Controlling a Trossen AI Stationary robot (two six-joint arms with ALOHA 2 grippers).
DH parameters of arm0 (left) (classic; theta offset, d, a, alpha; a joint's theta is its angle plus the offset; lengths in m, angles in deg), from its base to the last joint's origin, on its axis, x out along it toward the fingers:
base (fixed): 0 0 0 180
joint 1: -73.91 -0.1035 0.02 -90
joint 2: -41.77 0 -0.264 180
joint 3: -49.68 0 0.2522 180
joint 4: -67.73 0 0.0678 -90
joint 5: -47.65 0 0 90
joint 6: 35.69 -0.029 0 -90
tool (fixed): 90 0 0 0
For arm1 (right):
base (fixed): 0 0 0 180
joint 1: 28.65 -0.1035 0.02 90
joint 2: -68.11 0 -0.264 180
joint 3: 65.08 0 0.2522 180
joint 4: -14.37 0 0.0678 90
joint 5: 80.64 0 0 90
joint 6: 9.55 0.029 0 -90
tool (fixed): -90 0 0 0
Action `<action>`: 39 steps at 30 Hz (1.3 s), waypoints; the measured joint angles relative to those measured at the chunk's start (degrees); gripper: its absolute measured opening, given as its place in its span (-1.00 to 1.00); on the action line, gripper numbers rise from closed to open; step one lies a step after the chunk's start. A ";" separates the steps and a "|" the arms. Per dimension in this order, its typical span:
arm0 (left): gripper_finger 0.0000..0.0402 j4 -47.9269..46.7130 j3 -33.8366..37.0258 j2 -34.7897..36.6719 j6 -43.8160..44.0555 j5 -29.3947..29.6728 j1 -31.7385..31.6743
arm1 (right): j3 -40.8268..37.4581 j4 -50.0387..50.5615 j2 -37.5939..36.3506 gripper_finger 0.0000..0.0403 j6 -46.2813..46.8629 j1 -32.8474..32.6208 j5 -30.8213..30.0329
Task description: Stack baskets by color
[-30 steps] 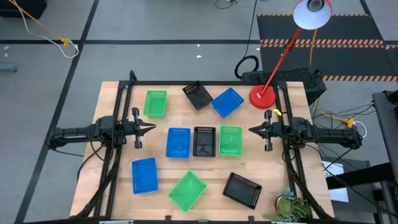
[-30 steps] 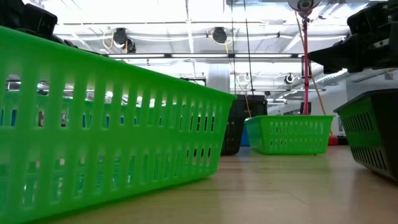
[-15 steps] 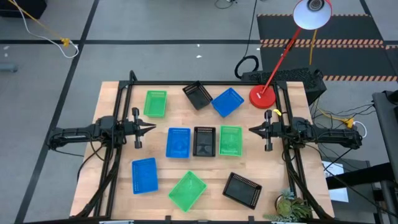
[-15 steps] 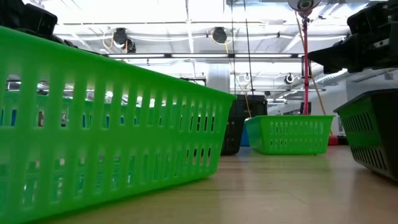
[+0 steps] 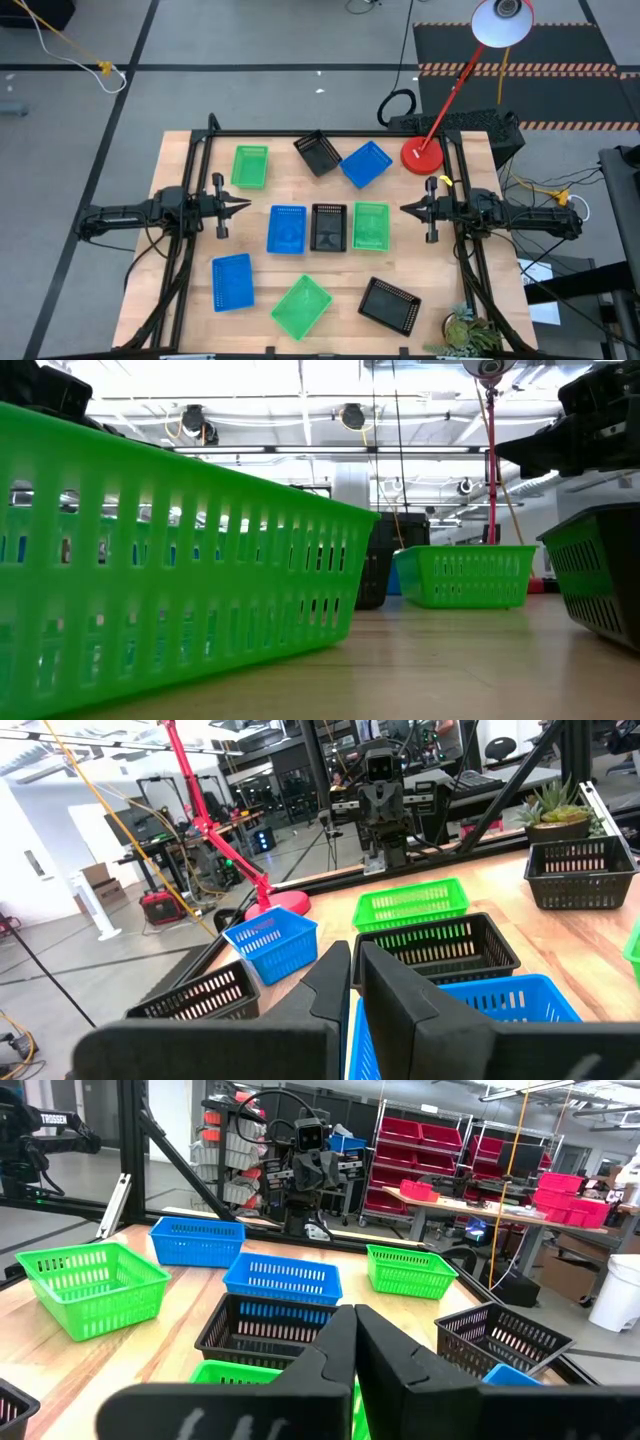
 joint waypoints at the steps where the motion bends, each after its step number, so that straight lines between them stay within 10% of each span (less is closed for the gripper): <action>1: -0.85 0.00 0.01 0.00 -0.01 0.00 0.02 | 0.01 0.00 0.00 -1.00 -0.01 0.00 -0.01; 24: -0.85 0.04 -0.01 -0.01 -0.01 0.00 0.01 | 0.96 -1.85 0.00 -1.00 -2.77 0.00 0.18; 39: -0.85 0.09 0.01 -0.01 1.49 -0.02 0.00 | 22.69 5.16 11.40 -1.00 1.89 0.00 -0.17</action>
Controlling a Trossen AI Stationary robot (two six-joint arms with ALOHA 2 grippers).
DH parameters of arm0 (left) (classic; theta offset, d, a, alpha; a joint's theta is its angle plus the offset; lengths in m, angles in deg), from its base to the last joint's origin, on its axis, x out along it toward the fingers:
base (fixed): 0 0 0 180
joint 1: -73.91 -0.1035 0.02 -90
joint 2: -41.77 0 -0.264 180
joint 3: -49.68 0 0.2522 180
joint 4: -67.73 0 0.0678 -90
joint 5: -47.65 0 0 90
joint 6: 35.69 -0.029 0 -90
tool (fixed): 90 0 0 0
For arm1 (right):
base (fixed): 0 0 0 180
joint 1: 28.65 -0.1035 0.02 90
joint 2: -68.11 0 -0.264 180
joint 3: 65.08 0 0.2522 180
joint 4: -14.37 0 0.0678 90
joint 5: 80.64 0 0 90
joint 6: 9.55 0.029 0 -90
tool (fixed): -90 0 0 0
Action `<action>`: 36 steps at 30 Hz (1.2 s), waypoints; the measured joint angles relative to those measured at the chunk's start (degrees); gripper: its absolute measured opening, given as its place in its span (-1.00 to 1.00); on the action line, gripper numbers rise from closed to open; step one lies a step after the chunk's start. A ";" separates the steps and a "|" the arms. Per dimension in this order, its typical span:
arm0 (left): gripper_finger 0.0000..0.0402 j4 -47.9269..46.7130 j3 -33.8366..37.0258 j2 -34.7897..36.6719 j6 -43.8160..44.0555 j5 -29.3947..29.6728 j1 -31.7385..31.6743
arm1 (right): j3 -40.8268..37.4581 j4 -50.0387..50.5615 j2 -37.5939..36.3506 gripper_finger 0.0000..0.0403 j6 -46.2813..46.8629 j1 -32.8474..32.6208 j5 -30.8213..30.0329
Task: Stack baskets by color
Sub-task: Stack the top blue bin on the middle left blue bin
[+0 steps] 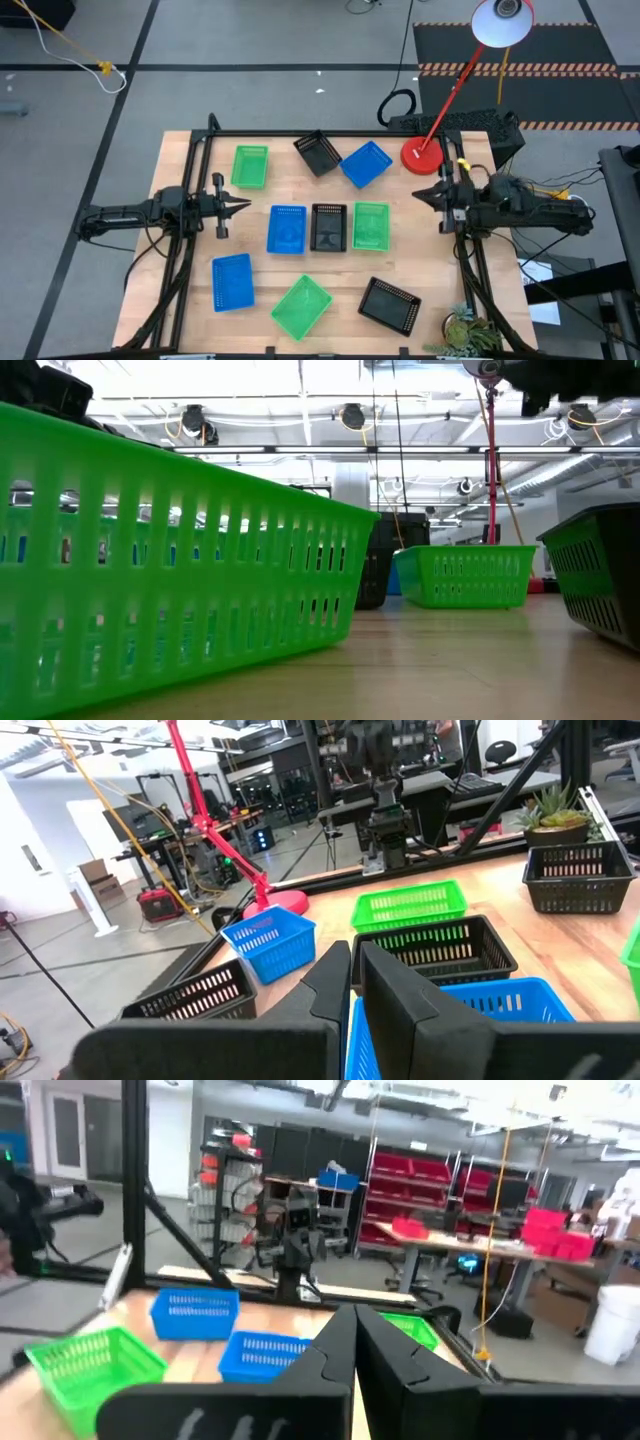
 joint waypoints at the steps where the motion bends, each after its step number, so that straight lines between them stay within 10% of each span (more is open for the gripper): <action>1: -0.85 0.00 -0.01 0.00 0.37 0.00 0.01 | 2.25 2.06 1.47 -1.00 0.90 0.00 -0.02; 21: -0.85 0.28 0.02 0.00 0.54 0.02 0.01 | 39.96 36.04 30.51 -1.00 9.49 0.02 -3.13; 36: -0.85 0.55 0.02 0.00 7.96 0.06 0.00 | 43.74 42.92 40.02 -1.00 8.87 0.02 -3.12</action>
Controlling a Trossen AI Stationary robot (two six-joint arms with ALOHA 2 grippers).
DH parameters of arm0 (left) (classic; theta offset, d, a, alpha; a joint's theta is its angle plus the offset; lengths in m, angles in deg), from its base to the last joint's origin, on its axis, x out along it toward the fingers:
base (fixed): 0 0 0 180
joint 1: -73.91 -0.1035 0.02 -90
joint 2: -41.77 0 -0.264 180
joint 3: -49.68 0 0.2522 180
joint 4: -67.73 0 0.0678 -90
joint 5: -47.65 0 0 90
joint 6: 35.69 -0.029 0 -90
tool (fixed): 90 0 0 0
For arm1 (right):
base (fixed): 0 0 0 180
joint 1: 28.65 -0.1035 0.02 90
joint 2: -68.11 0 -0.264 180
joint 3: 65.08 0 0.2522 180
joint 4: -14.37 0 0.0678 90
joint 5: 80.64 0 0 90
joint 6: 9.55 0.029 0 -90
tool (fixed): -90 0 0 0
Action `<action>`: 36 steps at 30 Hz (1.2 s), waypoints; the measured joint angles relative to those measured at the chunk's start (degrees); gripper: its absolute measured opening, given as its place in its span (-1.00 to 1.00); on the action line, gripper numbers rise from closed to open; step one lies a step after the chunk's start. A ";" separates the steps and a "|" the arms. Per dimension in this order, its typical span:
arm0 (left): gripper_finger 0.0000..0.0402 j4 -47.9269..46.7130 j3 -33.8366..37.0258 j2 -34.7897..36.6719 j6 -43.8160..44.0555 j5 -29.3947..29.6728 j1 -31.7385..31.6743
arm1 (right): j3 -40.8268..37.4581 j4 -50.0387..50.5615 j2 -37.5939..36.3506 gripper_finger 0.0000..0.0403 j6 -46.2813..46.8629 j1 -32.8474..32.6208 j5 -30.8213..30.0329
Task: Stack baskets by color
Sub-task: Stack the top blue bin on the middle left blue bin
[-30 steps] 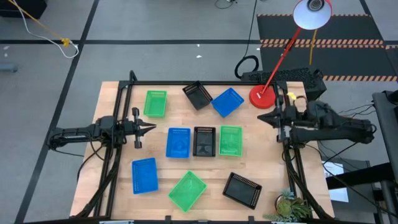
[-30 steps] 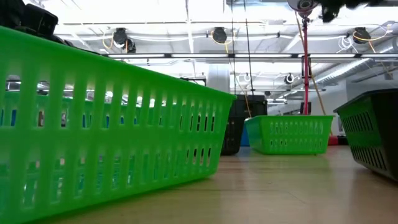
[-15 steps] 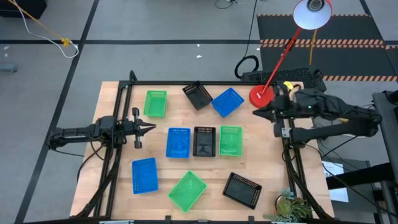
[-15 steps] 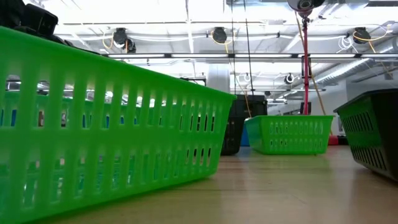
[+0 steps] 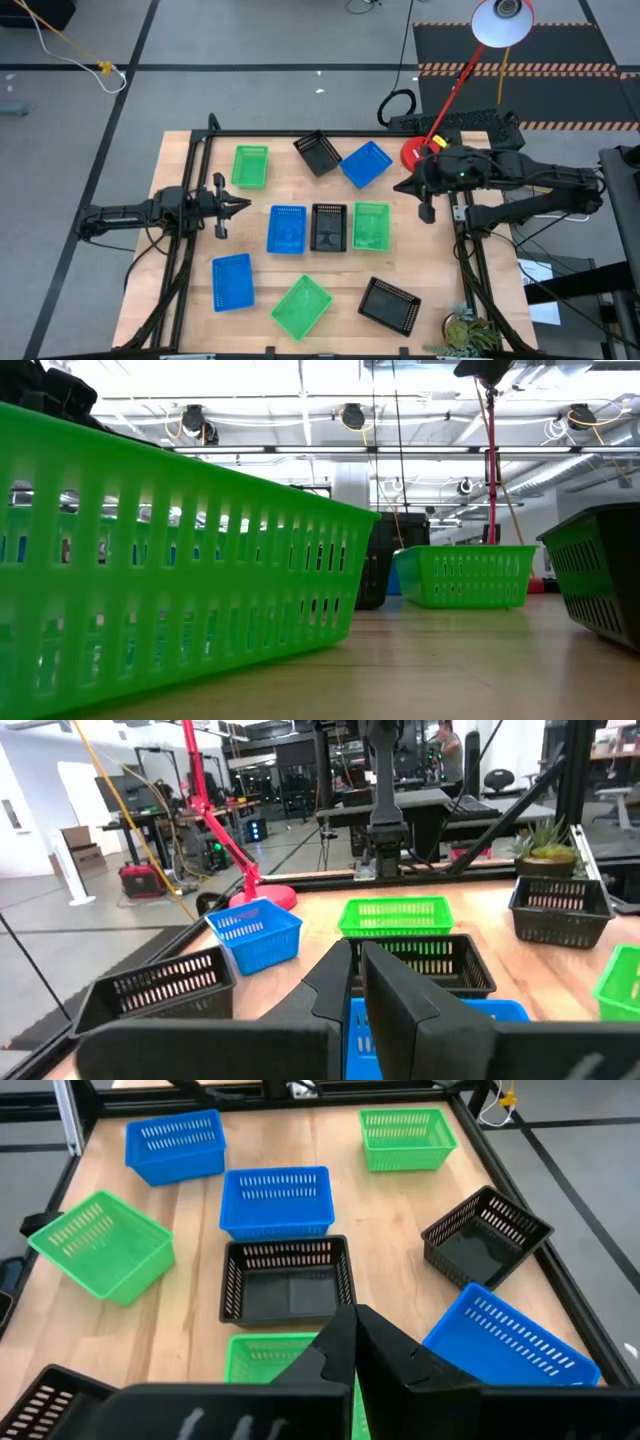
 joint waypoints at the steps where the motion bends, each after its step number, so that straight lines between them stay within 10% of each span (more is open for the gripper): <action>1: -0.85 0.23 0.02 0.00 0.16 0.02 0.02 | 0.00 -0.01 0.13 -1.00 -0.02 0.00 0.00; 14: -0.85 -12.11 -17.42 -5.91 6.96 0.04 0.02 | 0.00 -0.03 0.22 -1.00 0.37 0.00 0.00; 36: -0.85 -42.34 -62.38 -47.58 6.61 -0.13 2.60 | -0.08 -0.20 0.22 -1.00 2.54 -0.02 0.27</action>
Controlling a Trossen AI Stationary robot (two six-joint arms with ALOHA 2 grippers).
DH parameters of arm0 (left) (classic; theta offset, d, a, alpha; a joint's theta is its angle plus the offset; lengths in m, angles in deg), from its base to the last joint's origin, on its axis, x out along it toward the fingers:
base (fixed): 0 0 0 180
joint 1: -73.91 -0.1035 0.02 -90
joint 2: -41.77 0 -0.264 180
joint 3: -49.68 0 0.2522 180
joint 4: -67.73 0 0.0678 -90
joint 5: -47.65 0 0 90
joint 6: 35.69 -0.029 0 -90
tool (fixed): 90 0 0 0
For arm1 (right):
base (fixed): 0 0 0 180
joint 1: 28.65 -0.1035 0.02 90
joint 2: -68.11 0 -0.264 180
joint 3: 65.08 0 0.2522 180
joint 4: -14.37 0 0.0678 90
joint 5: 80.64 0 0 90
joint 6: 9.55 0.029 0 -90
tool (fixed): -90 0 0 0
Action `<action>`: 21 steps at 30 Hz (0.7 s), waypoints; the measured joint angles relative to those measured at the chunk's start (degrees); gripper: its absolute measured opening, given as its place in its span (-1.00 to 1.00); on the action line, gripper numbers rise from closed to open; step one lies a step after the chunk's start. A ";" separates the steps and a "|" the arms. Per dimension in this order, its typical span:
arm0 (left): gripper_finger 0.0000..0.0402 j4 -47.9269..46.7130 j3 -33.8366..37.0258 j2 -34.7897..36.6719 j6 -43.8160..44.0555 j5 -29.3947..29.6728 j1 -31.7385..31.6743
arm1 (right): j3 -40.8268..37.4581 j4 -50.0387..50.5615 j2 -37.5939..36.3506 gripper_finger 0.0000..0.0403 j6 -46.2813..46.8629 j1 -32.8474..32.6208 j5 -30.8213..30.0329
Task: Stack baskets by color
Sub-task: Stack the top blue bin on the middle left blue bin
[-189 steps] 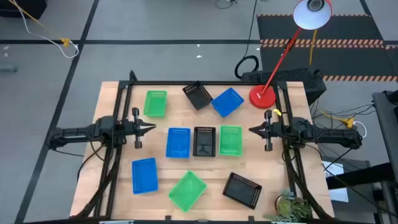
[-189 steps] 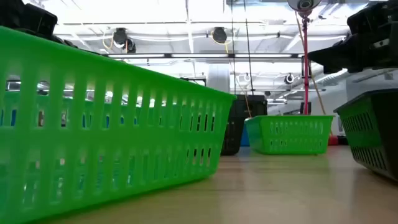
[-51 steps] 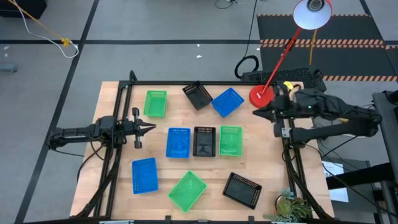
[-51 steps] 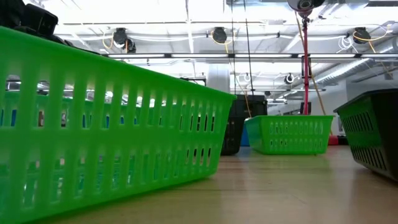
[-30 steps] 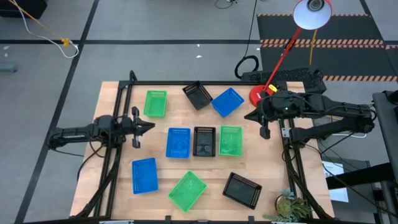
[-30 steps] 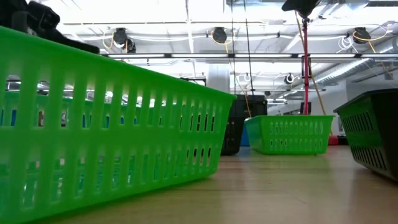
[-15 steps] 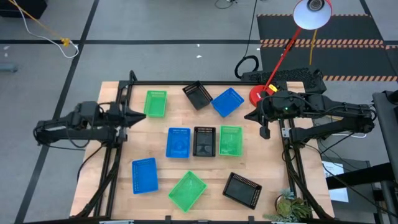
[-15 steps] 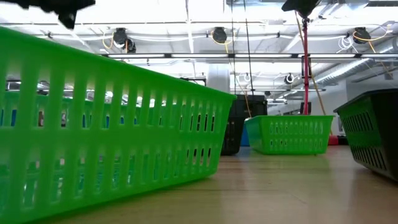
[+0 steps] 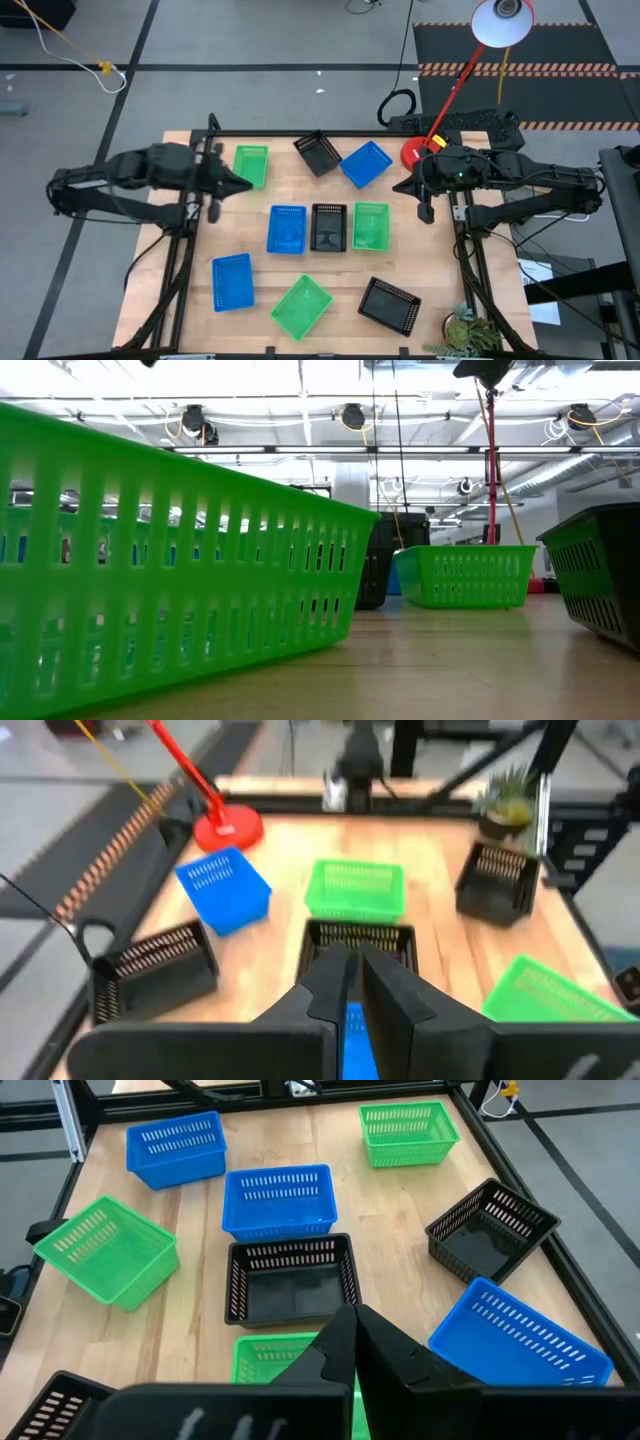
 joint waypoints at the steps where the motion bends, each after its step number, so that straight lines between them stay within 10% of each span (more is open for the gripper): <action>1: -0.85 0.58 0.00 -1.34 0.28 0.00 0.46 | -0.28 -0.37 -0.04 -1.00 0.53 0.00 0.01; 21: -0.85 3.11 0.04 -13.49 -12.64 5.16 2.33 | -5.81 -12.77 9.06 -1.00 -7.88 4.09 -0.36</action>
